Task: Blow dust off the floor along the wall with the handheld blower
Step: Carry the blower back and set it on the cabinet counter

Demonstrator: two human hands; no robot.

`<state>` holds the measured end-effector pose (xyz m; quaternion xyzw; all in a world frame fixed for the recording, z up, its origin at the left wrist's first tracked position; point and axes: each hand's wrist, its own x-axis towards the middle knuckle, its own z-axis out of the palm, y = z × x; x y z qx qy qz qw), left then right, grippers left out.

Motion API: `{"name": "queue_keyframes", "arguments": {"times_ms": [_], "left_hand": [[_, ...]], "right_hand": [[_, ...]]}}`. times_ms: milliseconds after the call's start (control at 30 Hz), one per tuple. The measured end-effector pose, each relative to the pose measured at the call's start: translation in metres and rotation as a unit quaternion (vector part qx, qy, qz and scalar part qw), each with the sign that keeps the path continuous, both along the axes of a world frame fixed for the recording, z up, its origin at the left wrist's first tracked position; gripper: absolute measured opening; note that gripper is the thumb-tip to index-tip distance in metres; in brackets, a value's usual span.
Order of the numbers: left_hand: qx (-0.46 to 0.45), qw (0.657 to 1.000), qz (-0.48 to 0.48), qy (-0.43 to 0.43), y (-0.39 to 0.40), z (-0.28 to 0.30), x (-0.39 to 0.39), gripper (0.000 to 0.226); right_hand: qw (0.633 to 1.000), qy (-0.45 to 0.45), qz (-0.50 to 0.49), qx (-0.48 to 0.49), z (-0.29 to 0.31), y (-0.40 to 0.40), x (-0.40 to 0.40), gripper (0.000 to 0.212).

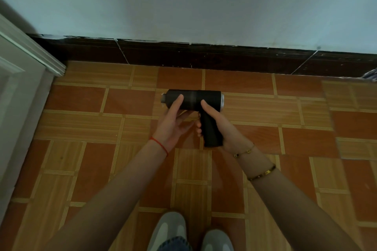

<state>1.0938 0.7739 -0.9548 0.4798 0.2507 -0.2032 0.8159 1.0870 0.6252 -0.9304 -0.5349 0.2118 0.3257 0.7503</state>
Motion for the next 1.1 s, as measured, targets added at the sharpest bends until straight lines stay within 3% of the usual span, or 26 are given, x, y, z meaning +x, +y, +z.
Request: {"name": "queue_keyframes", "arguments": {"times_ms": [200, 267, 500, 700, 867, 1100], "left_hand": [[-0.009, 0.999, 0.040, 0.016, 0.006, 0.077, 0.005, 0.063], [-0.004, 0.999, 0.050, 0.019, 0.007, 0.119, 0.001, 0.056], [-0.012, 0.997, 0.075, 0.027, 0.011, 0.314, -0.013, 0.028], [-0.008, 0.994, 0.103, 0.039, 0.014, 0.504, -0.029, 0.050], [-0.022, 0.992, 0.122, 0.034, 0.017, 0.648, -0.053, 0.042], [-0.014, 0.995, 0.100, 0.015, 0.027, 0.785, -0.086, 0.022]], "right_hand": [[1.000, -0.001, 0.005, -0.028, 0.077, 0.006, 0.005, 0.039], [0.999, -0.002, 0.008, -0.036, 0.120, 0.008, 0.002, 0.040], [0.999, -0.007, -0.007, -0.044, 0.312, 0.017, -0.010, 0.040], [0.999, 0.005, -0.005, -0.032, 0.506, 0.014, -0.029, 0.045], [0.997, -0.045, 0.026, -0.061, 0.652, 0.011, -0.054, 0.044], [0.987, -0.111, 0.039, -0.112, 0.787, 0.017, -0.098, 0.038]]}}
